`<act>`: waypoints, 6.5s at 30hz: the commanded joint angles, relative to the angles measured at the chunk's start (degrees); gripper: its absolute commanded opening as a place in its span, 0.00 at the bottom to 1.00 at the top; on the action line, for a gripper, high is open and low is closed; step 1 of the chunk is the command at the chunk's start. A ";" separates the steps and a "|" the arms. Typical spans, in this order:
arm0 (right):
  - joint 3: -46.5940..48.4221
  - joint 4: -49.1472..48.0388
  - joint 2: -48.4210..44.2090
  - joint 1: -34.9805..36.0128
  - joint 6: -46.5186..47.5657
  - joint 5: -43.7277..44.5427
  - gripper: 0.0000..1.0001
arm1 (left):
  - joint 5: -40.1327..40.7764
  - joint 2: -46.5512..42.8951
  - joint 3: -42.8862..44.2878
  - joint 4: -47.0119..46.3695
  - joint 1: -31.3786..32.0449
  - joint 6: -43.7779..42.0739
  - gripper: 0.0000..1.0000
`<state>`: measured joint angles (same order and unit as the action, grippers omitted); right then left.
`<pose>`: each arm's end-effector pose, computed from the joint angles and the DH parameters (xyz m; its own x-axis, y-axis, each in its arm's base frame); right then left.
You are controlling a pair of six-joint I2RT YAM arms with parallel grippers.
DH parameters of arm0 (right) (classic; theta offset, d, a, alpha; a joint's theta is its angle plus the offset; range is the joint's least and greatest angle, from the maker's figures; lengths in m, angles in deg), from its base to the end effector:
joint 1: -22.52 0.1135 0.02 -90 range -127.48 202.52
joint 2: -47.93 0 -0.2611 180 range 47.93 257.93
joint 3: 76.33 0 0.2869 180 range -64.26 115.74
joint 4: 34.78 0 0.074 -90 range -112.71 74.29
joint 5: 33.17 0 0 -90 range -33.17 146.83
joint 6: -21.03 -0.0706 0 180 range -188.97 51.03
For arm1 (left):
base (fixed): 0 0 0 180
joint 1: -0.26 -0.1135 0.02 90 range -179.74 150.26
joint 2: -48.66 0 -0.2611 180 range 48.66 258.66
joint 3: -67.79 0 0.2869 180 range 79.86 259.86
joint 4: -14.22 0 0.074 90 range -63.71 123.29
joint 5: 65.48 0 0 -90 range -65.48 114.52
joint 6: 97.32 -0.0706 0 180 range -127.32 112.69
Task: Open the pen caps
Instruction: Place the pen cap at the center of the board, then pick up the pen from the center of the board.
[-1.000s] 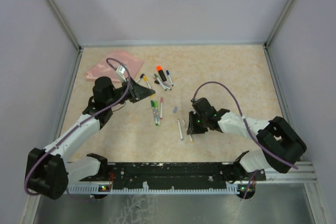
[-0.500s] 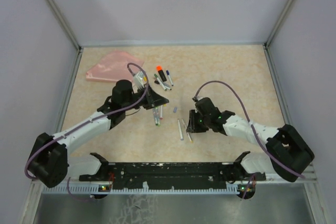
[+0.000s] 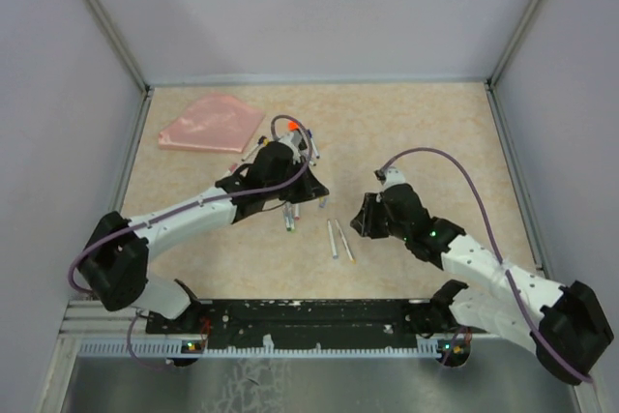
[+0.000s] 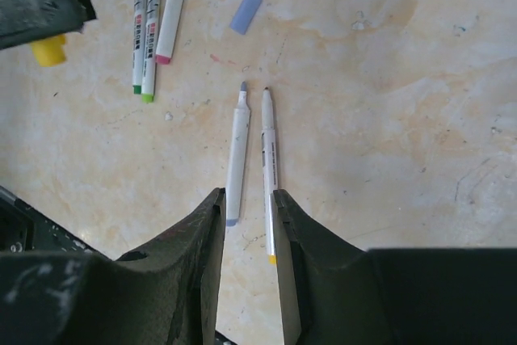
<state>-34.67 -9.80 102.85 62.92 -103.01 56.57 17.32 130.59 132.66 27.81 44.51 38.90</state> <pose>0.1999 0.1705 0.1719 -0.7549 0.0926 -0.6493 -0.2755 0.8537 0.4420 0.2671 -0.2726 0.2144 -0.8083 -0.2126 -0.5491 0.2688 0.6965 -0.6653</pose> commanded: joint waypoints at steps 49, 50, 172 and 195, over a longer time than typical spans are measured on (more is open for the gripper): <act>-6.24 -1.98 -11.51 -7.44 -1.87 0.43 0.29 | 21.39 28.65 32.23 29.40 7.42 -7.15 0.35; -6.35 -2.53 -11.38 -7.41 -1.82 -0.33 0.29 | 22.40 27.42 32.01 29.42 7.39 -7.51 0.36; 14.01 -24.19 4.89 1.08 -3.44 -25.74 0.46 | -14.60 -18.40 -16.55 -39.03 -3.95 3.61 0.00; 13.70 -25.56 6.34 1.08 -5.29 -31.49 0.00 | -12.26 -21.43 -15.22 -31.56 -7.45 0.80 0.87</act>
<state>-23.63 -32.51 108.95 63.27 -107.84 28.03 6.00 110.35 115.42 -6.13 39.06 41.07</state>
